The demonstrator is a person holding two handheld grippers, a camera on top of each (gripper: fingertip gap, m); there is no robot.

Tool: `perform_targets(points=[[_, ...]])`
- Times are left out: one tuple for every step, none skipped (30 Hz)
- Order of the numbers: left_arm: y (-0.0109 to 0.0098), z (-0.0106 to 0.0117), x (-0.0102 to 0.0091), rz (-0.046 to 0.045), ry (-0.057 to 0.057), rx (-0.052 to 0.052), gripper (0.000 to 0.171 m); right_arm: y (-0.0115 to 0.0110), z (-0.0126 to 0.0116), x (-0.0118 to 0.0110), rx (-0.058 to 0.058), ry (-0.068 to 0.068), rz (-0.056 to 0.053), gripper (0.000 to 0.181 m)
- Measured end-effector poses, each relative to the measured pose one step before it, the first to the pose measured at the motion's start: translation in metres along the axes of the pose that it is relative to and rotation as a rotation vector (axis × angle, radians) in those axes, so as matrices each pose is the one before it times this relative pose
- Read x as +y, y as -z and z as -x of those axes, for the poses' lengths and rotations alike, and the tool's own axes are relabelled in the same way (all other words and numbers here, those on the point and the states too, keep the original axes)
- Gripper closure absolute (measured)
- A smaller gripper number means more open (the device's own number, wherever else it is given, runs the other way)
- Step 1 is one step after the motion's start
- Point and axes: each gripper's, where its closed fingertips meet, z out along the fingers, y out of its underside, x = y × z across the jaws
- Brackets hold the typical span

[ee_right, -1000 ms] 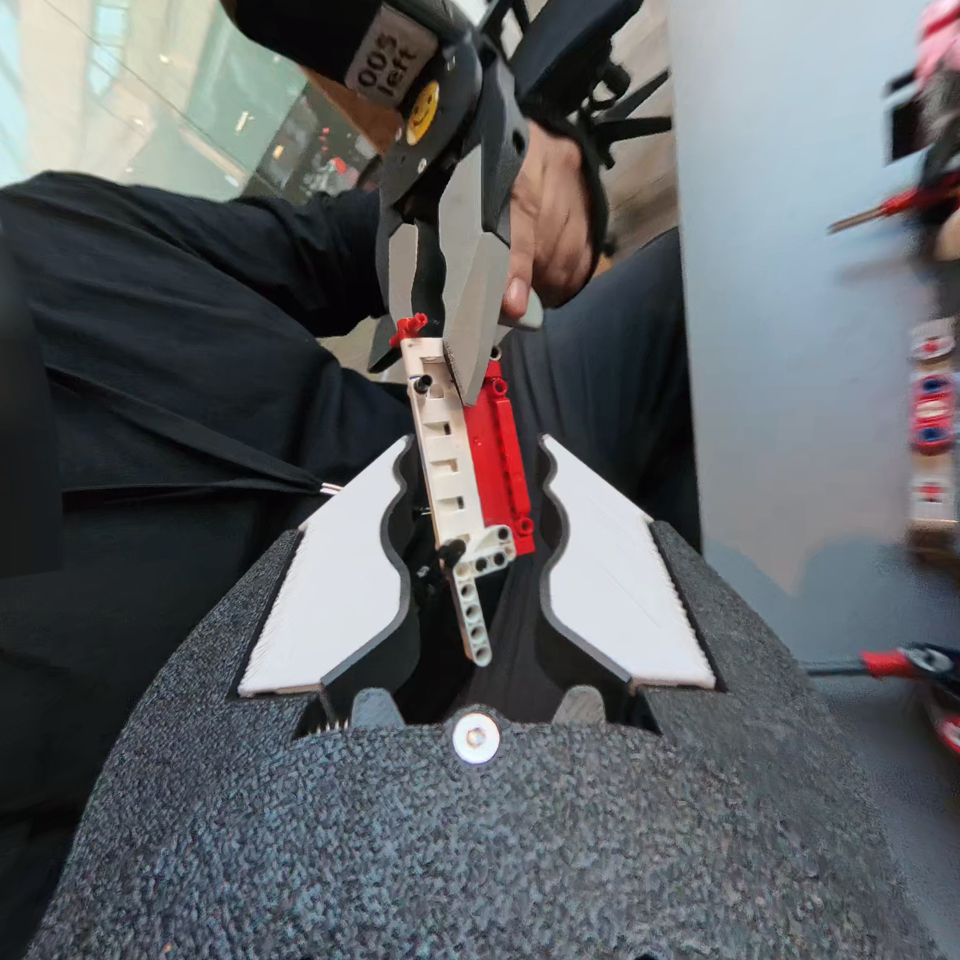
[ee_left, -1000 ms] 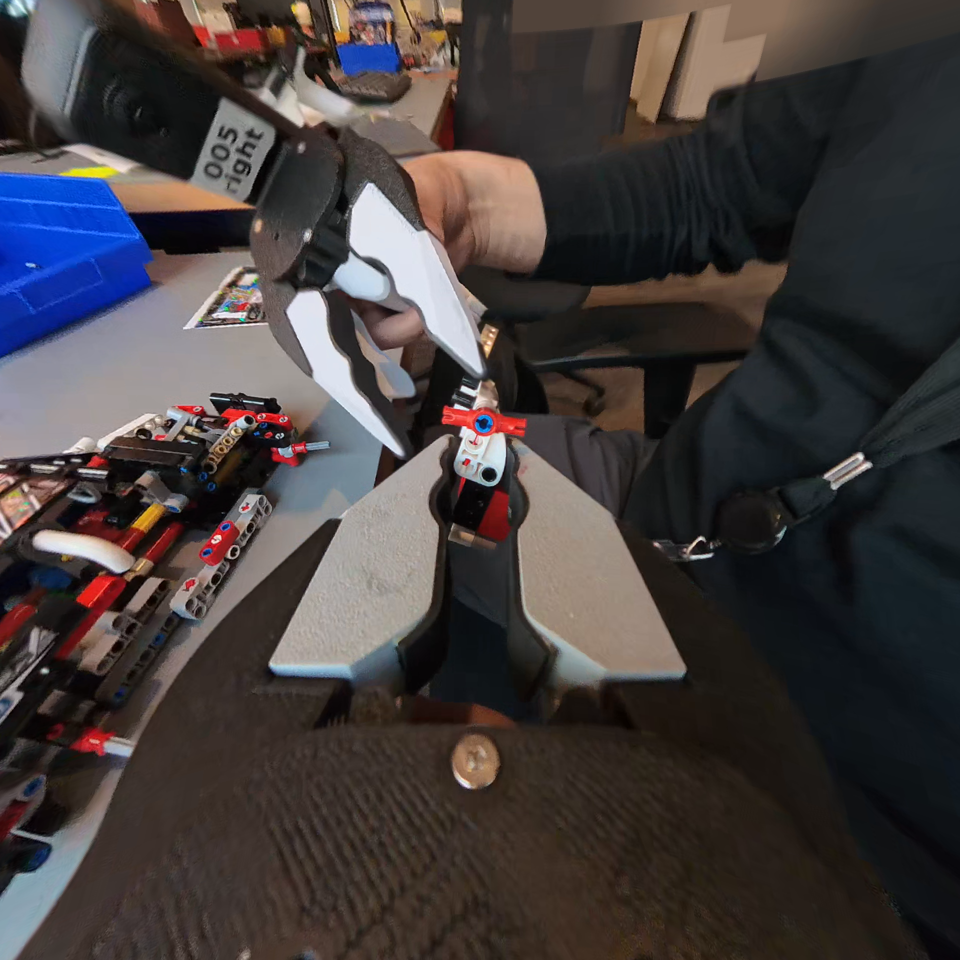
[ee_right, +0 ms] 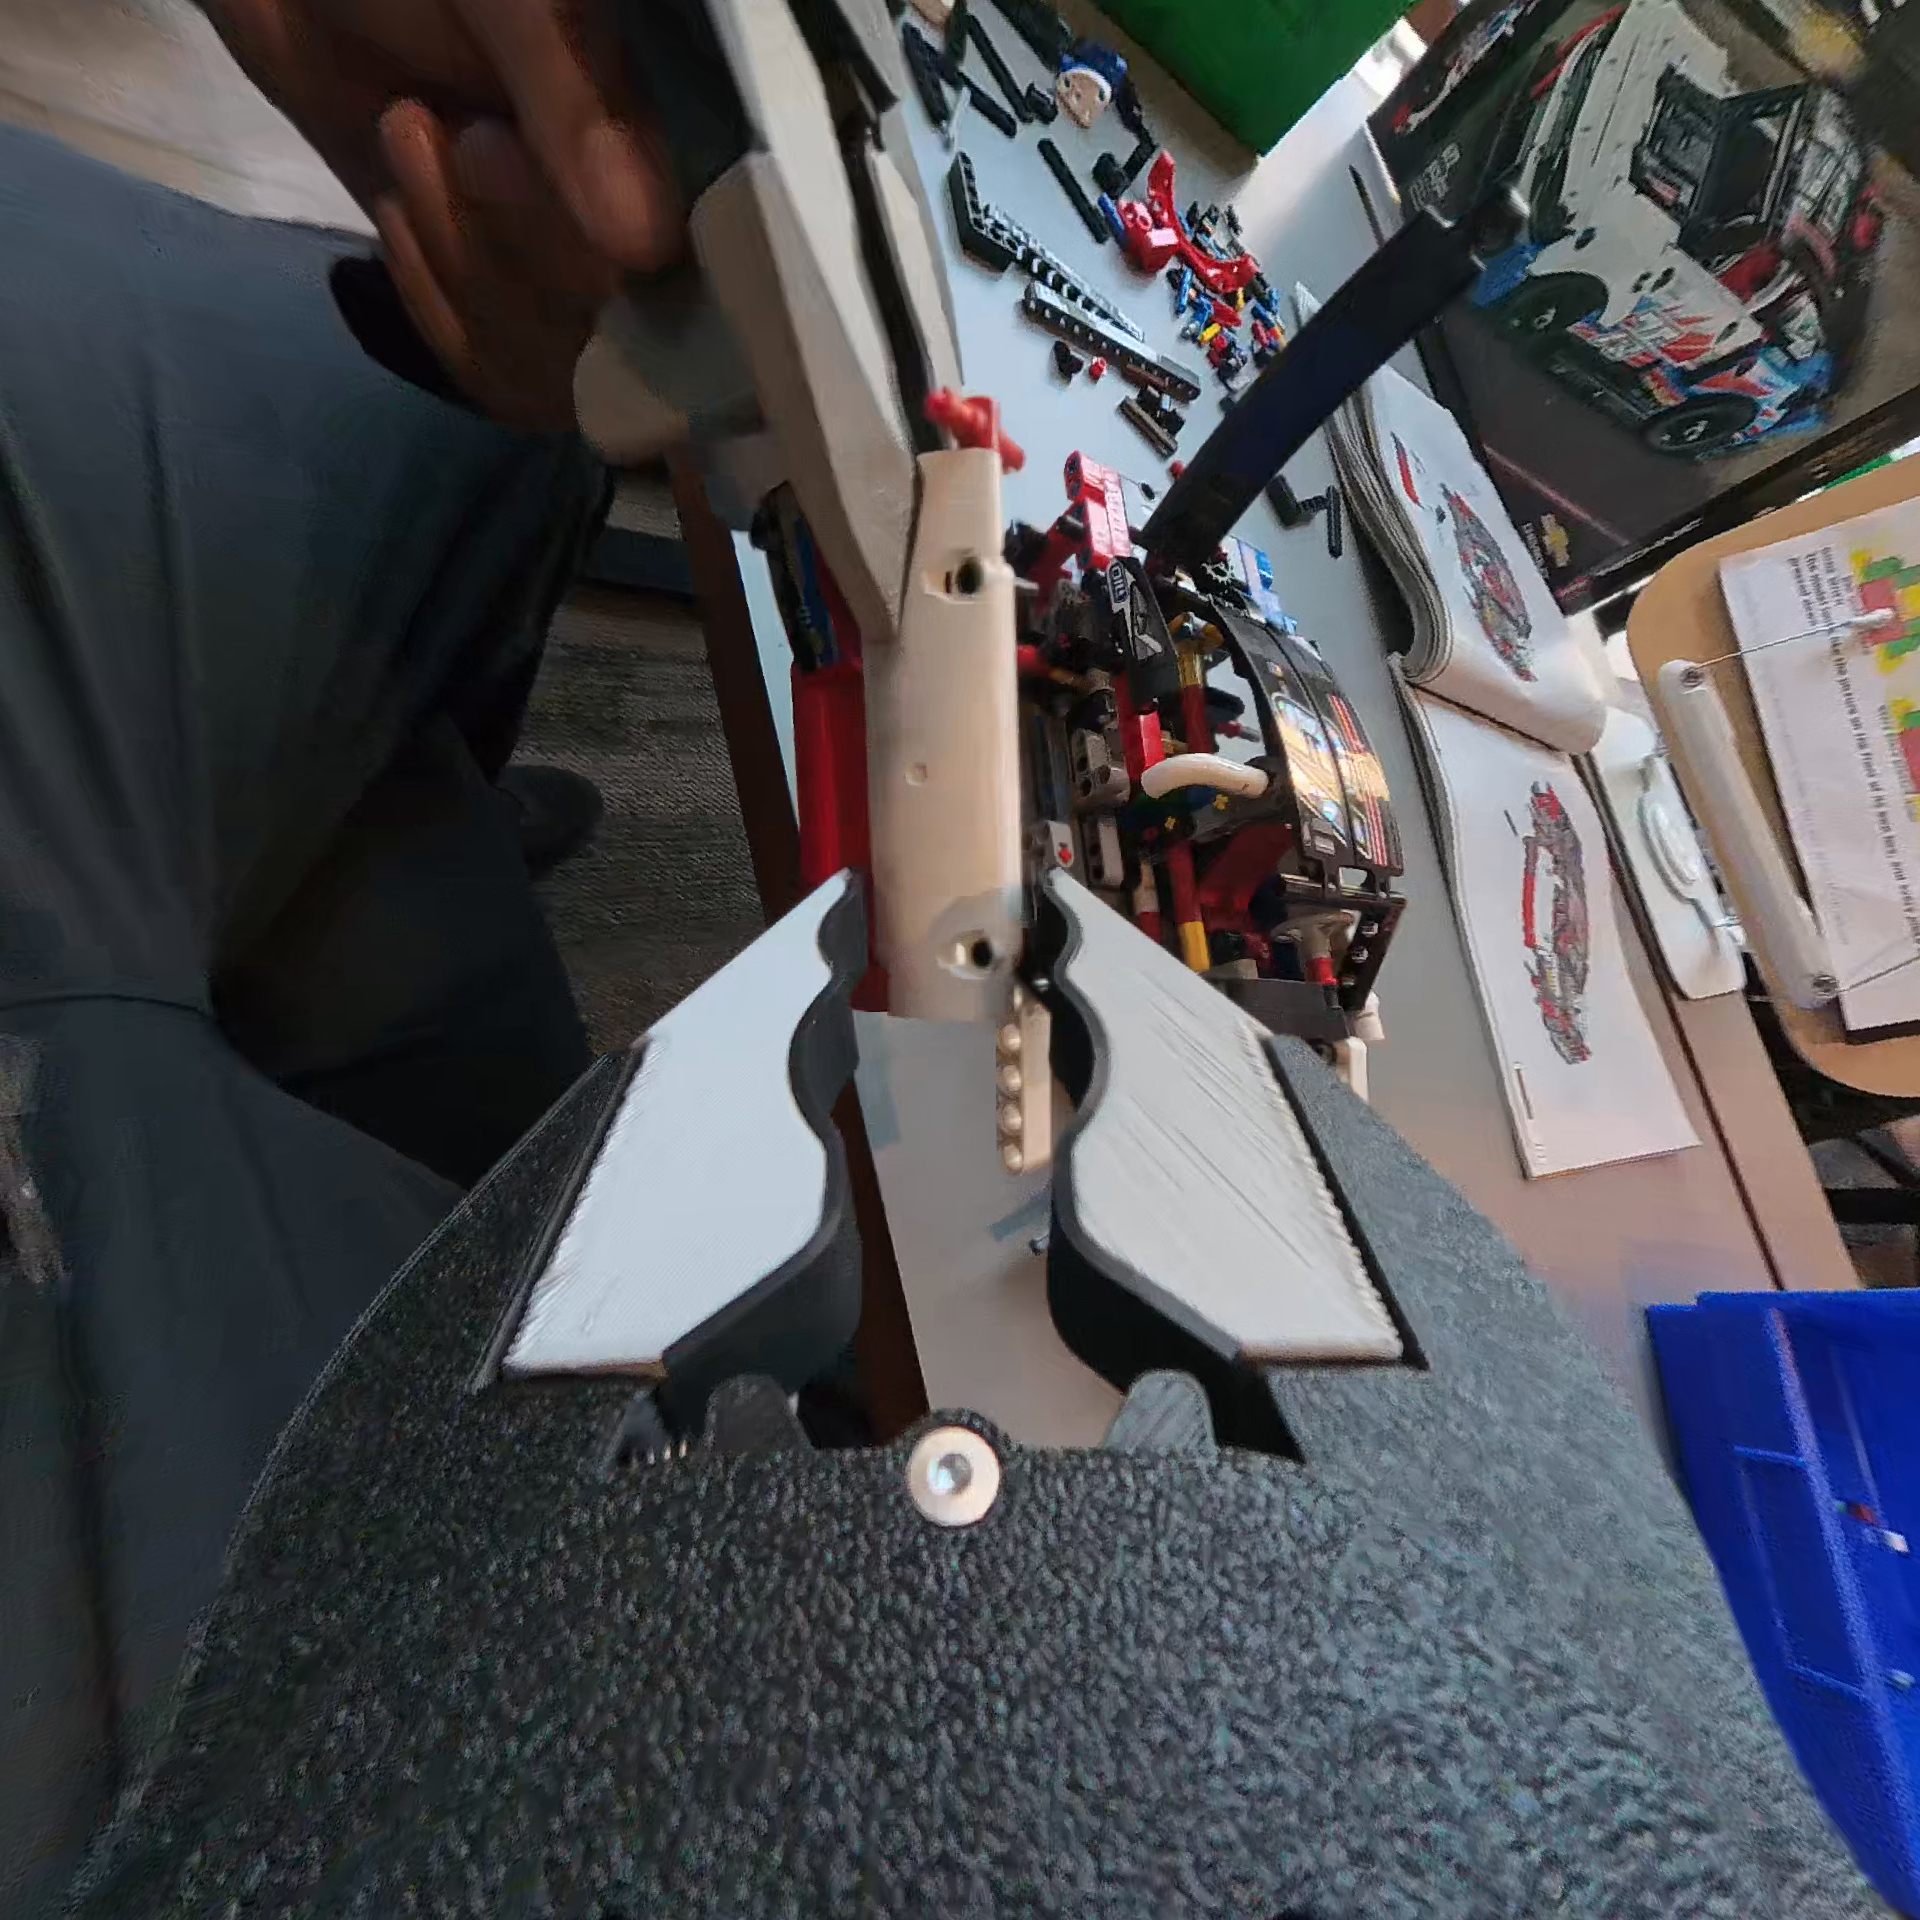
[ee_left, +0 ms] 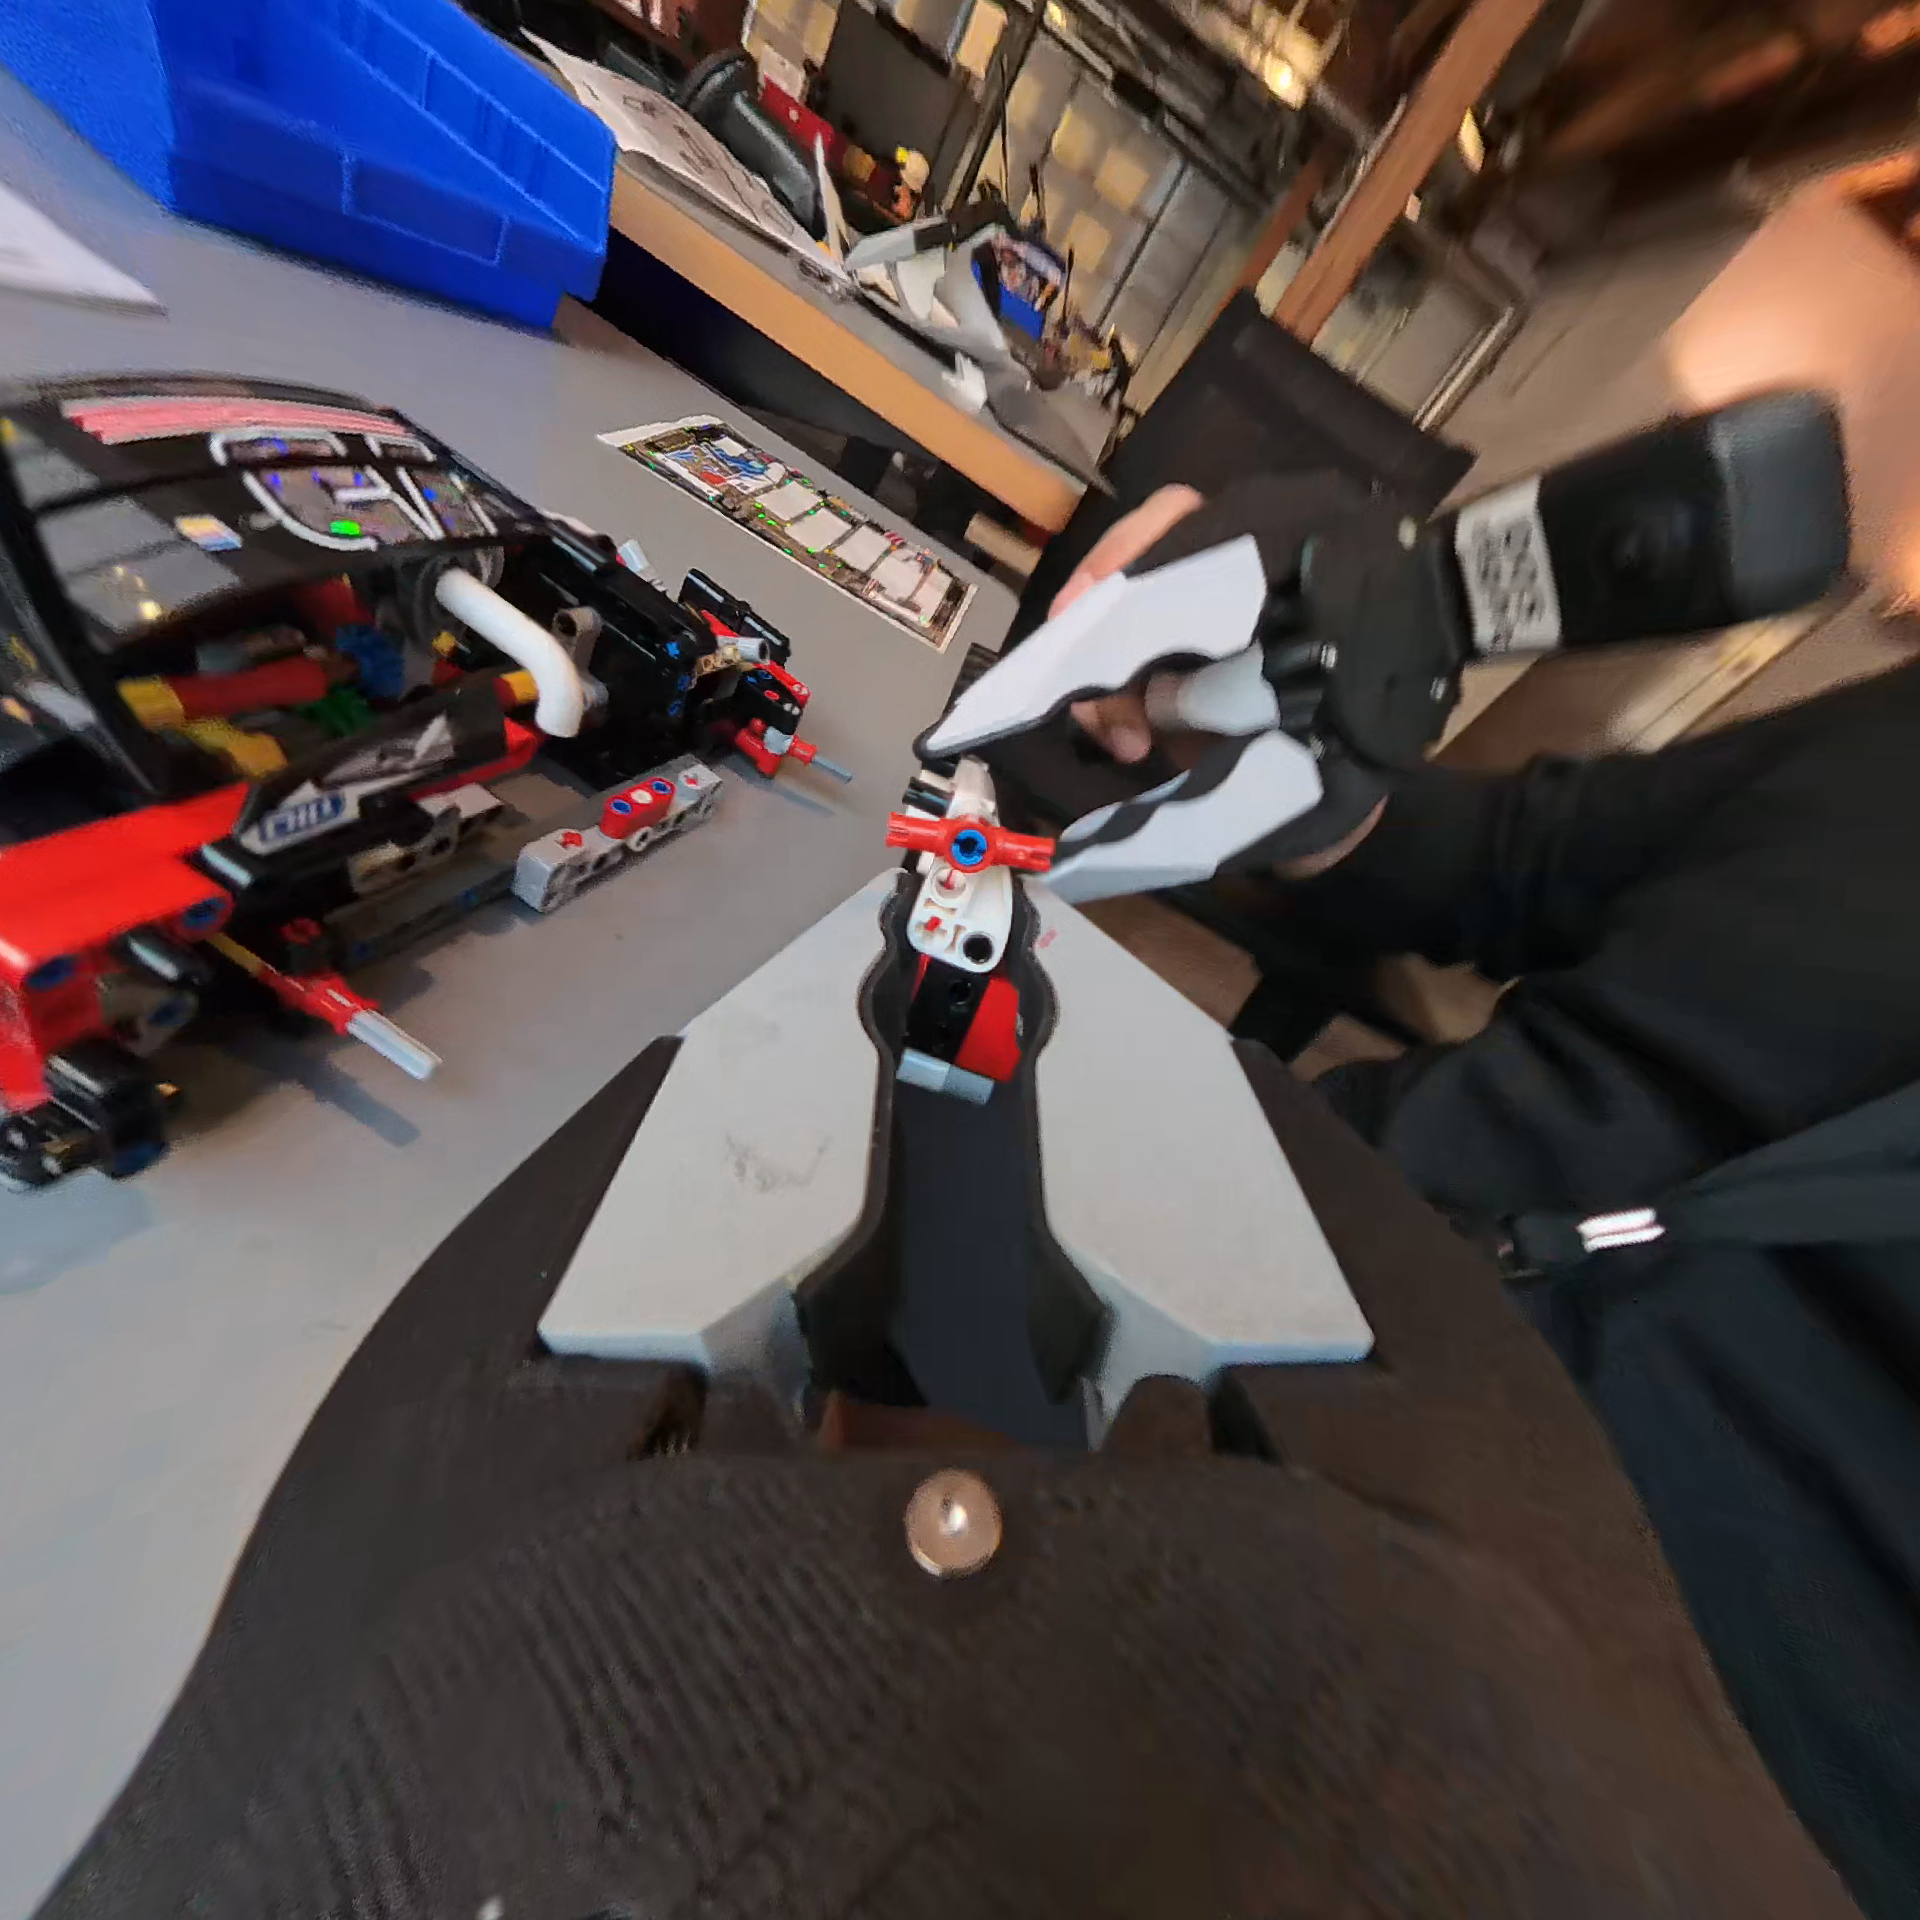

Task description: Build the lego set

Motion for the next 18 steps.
perform_targets(points=[[-0.00007,-0.00012,0.00068,0.00988,-0.0608,-0.0071,0.157,0.00015,-0.00164,-0.00237,-0.0135,-0.0238,-0.0125,0.152],[-0.00024,-0.00134,-0.00132,-0.00215,-0.0391,0.002,0.157,0.00018,-0.00102,-0.00372,-0.0125,-0.0145,-0.0127,0.152],[-0.00087,-0.0005,-0.0015,-0.00055,-0.0033,0.0029,0.157,-0.0001,-0.00044,-0.00417,-0.0081,0.0005,-0.0099,0.153],[-0.00132,0.00289,-0.0007,0.00502,0.0314,-0.0106,0.157,-0.00075,-0.00009,-0.0038,-0.0015,0.0116,-0.0035,0.149],[-0.00127,0.00523,-0.00032,0.00053,0.0475,-0.0197,0.157,-0.0019,-0.00038,-0.00274,0.0069,0.0169,0.0047,0.143],[-0.00071,0.00506,-0.0006,-0.00677,0.0625,-0.0133,0.157,-0.00267,-0.00063,-0.00168,0.015,0.0225,0.0093,0.14],[-0.00005,0.00208,-0.00193,-0.01936,0.0732,0.012,0.157,-0.00298,-0.00013,-0.00078,0.0181,0.0266,0.0102,0.139],[0.0008,-0.00048,-0.0035,-0.03126,0.0789,0.03,0.157,-0.00326,-0.00078,0.0006,0.0244,0.0261,0.0124,0.137],[0.00107,-0.00089,-0.00214,-0.02378,0.0762,0.0328,0.157,-0.00282,-0.00231,0.00112,0.0337,0.025,0.0118,0.136],[0.00106,-0.00057,-0.00034,-0.01309,0.0658,0.0289,0.157,-0.00198,-0.00136,0.0004,0.0248,0.0218,0.0055,0.136],[0.00161,0.00294,0.00029,-0.00878,0.0321,0.0024,0.157,-0.00141,-0.00021,-0.00004,0.0145,0.0163,0.0024,0.136],[0.00172,0.00219,0.00113,-0.00035,0.0081,0.0004,0.157,-0.00139,0.00035,0.00014,0.0099,0.0136,0.0053,0.136],[0.00144,0.00165,0.00161,0.00553,0.003,-0.0024,0.157,-0.00126,0.00173,-0.00004,0.0002,0.0155,0.0046,0.136],[0.00059,0.00052,0.00119,0.00461,-0.0051,-0.0025,0.156,-0.00095,0.00249,-0.00033,-0.0056,0.0163,0.001,0.136],[-0.00002,0.00005,0.00116,0.00561,-0.0132,-0.0054,0.157,-0.00064,0.00128,-0.00023,0.0008,0.0149,0.002,0.136],[-0.00024,0.0006,0.00051,0.00352,-0.0146,-0.0095,0.157,-0.00053,0.00026,0.00053,0.0064,0.0151,0.0053,0.135],[-0.00051,0.00082,0.00103,0.00829,-0.0137,-0.011,0.156,-0.00081,0.00068,0.00079,0.0018,0.0144,0.0048,0.135],[-0.00065,0.00012,0.00108,0.00753,-0.0182,-0.0091,0.157,-0.00086,0.00134,0.00066,-0.0045,0.0079,0.0016,0.135]])
